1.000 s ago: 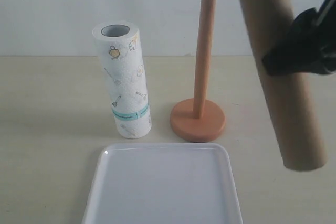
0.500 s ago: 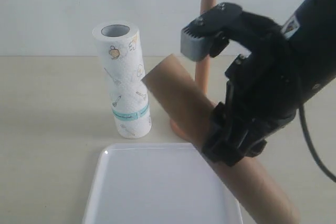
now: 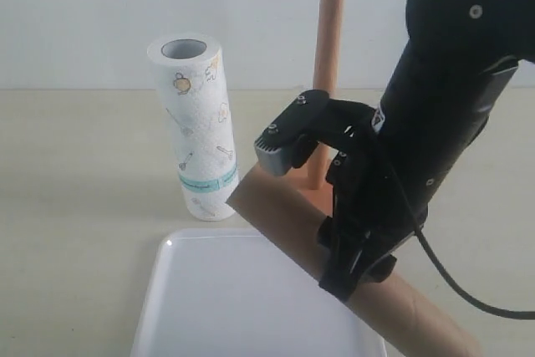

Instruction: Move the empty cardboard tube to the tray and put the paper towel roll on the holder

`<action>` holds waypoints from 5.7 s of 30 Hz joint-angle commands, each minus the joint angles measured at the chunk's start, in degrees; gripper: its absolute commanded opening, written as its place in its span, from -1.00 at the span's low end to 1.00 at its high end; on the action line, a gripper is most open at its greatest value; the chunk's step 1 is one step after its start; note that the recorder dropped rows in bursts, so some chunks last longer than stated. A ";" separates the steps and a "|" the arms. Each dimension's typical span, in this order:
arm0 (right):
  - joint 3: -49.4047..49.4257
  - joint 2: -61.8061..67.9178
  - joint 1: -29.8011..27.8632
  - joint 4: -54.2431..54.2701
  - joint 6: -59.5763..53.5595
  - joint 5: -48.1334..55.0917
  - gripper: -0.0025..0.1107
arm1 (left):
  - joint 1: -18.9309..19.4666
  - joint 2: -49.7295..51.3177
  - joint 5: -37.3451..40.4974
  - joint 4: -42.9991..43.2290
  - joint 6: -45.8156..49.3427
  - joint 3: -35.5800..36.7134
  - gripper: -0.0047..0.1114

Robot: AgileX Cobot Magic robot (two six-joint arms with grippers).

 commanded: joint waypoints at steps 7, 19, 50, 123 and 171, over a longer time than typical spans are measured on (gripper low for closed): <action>-2.54 2.57 4.84 -4.98 -3.19 -6.04 -0.94 | 0.16 -0.11 -0.01 0.06 0.11 0.23 -0.85; -2.99 8.31 12.85 -17.47 -1.67 -13.34 -0.94 | 0.16 -0.11 -0.01 0.06 0.11 0.23 -0.85; -8.39 19.14 14.81 -19.31 -1.98 -13.83 -0.94 | 0.16 -0.11 -0.01 0.06 0.11 0.23 -0.85; -8.39 23.62 14.81 -17.16 -0.33 -14.26 0.57 | 0.16 -0.11 -0.01 0.06 0.11 0.23 -0.85; -8.39 -8.93 14.81 -13.93 6.86 5.77 -0.45 | 0.16 -0.11 -0.01 0.06 0.11 0.23 -0.85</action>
